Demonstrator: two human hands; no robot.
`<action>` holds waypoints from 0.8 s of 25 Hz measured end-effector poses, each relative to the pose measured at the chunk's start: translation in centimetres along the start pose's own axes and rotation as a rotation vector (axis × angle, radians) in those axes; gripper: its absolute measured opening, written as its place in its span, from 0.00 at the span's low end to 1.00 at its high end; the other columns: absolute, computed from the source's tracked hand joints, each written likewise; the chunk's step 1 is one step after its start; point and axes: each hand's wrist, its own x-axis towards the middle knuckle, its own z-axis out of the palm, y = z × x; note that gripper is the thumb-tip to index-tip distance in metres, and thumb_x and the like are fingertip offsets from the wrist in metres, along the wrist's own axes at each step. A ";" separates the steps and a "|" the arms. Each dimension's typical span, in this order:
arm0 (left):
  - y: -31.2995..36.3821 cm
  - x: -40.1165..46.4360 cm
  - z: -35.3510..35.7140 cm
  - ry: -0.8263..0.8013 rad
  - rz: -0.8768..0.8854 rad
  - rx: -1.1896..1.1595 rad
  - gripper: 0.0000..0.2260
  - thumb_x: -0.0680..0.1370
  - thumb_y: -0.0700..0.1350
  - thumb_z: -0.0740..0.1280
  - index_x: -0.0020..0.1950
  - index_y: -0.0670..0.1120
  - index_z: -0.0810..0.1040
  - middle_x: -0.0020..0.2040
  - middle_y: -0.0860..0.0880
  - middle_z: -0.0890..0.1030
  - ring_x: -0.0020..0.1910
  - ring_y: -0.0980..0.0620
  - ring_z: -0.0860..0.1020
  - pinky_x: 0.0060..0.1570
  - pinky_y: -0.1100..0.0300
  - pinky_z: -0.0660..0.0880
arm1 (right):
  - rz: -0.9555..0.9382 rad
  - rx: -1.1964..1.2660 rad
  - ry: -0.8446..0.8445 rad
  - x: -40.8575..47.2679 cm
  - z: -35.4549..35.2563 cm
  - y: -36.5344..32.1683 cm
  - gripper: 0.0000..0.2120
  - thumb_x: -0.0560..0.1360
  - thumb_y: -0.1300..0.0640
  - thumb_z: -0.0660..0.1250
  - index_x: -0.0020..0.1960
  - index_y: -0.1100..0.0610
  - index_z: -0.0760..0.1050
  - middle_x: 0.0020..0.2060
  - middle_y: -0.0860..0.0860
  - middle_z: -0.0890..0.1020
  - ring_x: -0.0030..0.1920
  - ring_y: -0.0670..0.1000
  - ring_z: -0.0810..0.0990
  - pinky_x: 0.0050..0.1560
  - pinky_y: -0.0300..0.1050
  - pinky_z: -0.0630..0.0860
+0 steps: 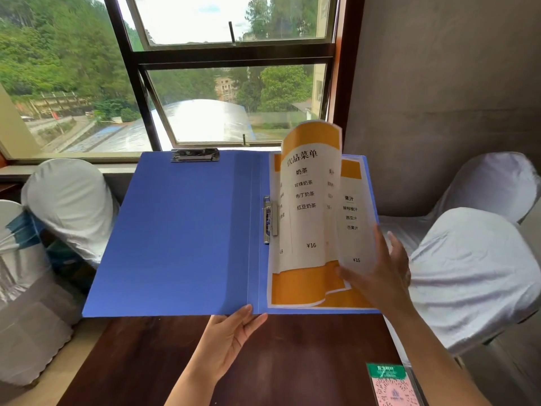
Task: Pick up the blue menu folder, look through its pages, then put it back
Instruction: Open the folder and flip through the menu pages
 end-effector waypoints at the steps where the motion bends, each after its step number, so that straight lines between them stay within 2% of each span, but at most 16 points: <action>1: -0.2 0.0 0.1 -0.001 -0.001 0.002 0.16 0.68 0.31 0.66 0.56 0.34 0.73 0.46 0.37 0.78 0.36 0.44 0.84 0.32 0.55 0.82 | -0.034 -0.076 0.014 -0.1 0.3 -0.5 0.50 0.59 0.30 0.69 0.73 0.46 0.50 0.74 0.57 0.53 0.73 0.58 0.50 0.68 0.69 0.52; 3: -0.7 0.0 0.3 -0.006 -0.004 0.007 0.17 0.70 0.30 0.65 0.58 0.33 0.71 0.48 0.37 0.78 0.37 0.44 0.84 0.32 0.55 0.82 | -0.133 -0.213 0.023 -0.5 0.7 -1.8 0.45 0.63 0.24 0.55 0.73 0.45 0.52 0.76 0.57 0.50 0.75 0.57 0.45 0.69 0.70 0.44; 5: -1.2 0.2 0.7 -0.026 -0.008 0.014 0.18 0.69 0.31 0.65 0.59 0.33 0.72 0.48 0.36 0.81 0.40 0.42 0.84 0.34 0.55 0.82 | -0.211 -0.269 -0.041 -0.7 1.2 -3.9 0.40 0.65 0.24 0.43 0.73 0.41 0.49 0.77 0.55 0.47 0.75 0.54 0.42 0.69 0.68 0.38; 7: -1.6 0.3 1.2 -0.064 -0.001 0.031 0.18 0.68 0.32 0.65 0.57 0.35 0.74 0.47 0.37 0.84 0.43 0.42 0.84 0.36 0.55 0.82 | -0.264 -0.140 -0.162 -1.1 1.8 -6.1 0.39 0.66 0.26 0.37 0.74 0.40 0.46 0.77 0.50 0.47 0.75 0.48 0.40 0.69 0.65 0.33; 10: -2.2 0.4 1.7 -0.094 0.008 0.043 0.15 0.71 0.31 0.64 0.56 0.38 0.76 0.47 0.39 0.85 0.46 0.43 0.84 0.38 0.55 0.82 | -0.357 0.274 -0.341 -2.0 2.1 -9.0 0.36 0.67 0.25 0.35 0.72 0.36 0.45 0.74 0.36 0.53 0.71 0.33 0.43 0.70 0.60 0.29; 12: -2.6 0.4 1.9 -0.105 0.018 0.054 0.16 0.72 0.29 0.62 0.58 0.38 0.75 0.49 0.39 0.85 0.47 0.43 0.84 0.40 0.55 0.82 | -0.456 0.380 -0.406 -2.8 1.7 -10.4 0.31 0.70 0.28 0.37 0.71 0.34 0.46 0.70 0.30 0.53 0.69 0.27 0.46 0.69 0.54 0.28; 14: -2.9 0.2 2.3 -0.125 0.027 0.081 0.18 0.70 0.32 0.64 0.61 0.35 0.73 0.48 0.38 0.84 0.47 0.42 0.84 0.42 0.56 0.81 | -0.566 0.147 -0.428 -3.6 1.9 -11.3 0.26 0.75 0.36 0.42 0.73 0.37 0.47 0.72 0.35 0.56 0.72 0.36 0.51 0.70 0.54 0.29; 16: -3.1 0.0 2.5 -0.150 0.043 0.090 0.20 0.70 0.33 0.64 0.62 0.34 0.71 0.48 0.37 0.84 0.48 0.42 0.83 0.44 0.55 0.81 | -0.654 -0.095 -0.438 -4.4 2.5 -11.6 0.22 0.79 0.45 0.49 0.73 0.43 0.56 0.74 0.43 0.61 0.74 0.42 0.55 0.71 0.57 0.32; 17: -3.1 0.0 2.4 -0.155 0.050 0.094 0.20 0.70 0.33 0.64 0.62 0.34 0.71 0.48 0.37 0.84 0.48 0.42 0.83 0.44 0.55 0.81 | -0.667 -0.084 -0.420 -4.7 2.4 -11.5 0.20 0.79 0.48 0.53 0.71 0.45 0.62 0.73 0.46 0.64 0.73 0.43 0.58 0.73 0.59 0.35; 18: -3.0 0.0 2.3 -0.153 0.055 0.098 0.20 0.70 0.33 0.65 0.62 0.35 0.72 0.48 0.37 0.84 0.48 0.42 0.83 0.44 0.55 0.81 | -0.656 -0.017 -0.369 -4.8 1.9 -11.2 0.19 0.78 0.50 0.57 0.69 0.47 0.66 0.71 0.47 0.68 0.71 0.44 0.63 0.73 0.62 0.41; 20: -2.6 0.0 1.8 -0.140 0.060 0.097 0.20 0.69 0.33 0.66 0.61 0.37 0.73 0.48 0.40 0.85 0.48 0.43 0.83 0.42 0.55 0.81 | -0.606 0.015 -0.070 -4.2 0.4 -9.0 0.21 0.73 0.54 0.66 0.65 0.50 0.71 0.68 0.53 0.73 0.69 0.51 0.69 0.70 0.68 0.54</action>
